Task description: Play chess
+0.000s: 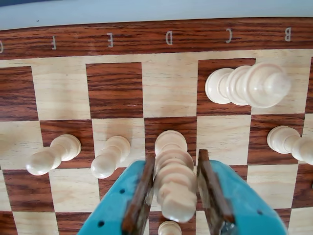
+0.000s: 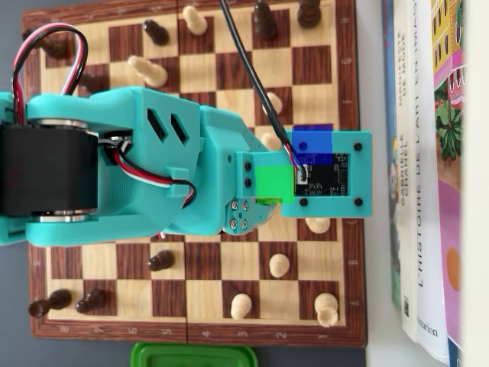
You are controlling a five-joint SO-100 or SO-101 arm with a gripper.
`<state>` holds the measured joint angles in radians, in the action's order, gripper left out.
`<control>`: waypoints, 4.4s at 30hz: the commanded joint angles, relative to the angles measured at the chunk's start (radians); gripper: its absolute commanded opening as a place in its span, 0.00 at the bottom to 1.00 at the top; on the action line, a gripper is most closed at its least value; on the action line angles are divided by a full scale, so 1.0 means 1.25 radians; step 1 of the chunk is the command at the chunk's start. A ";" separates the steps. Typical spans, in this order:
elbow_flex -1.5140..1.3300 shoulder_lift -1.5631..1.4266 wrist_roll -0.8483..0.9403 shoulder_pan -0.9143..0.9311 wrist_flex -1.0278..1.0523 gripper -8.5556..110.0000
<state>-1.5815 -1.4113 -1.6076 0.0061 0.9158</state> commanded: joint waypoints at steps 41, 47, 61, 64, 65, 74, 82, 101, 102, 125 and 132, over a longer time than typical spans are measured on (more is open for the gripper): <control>-0.420 -0.752 0.002 0.027 -0.013 0.22; -0.572 -0.922 0.002 0.026 -0.013 0.22; -0.951 -1.258 0.002 -0.004 -0.115 0.22; -1.037 -1.333 0.002 -0.004 -0.156 0.22; -1.062 -1.357 0.002 -0.004 -0.164 0.22; -1.221 -1.508 0.002 -0.011 -0.282 0.22; -1.262 -1.545 0.002 -0.011 -0.376 0.22; -1.262 -1.547 0.001 -0.025 -0.955 0.22; -1.262 -1.547 0.001 -0.025 -0.990 0.22; -1.262 -1.547 0.001 -0.022 -1.751 0.22; -1.262 -1.547 0.001 -0.020 -1.914 0.22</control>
<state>-3.1401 -3.3533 -1.6076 -0.0184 -1.4205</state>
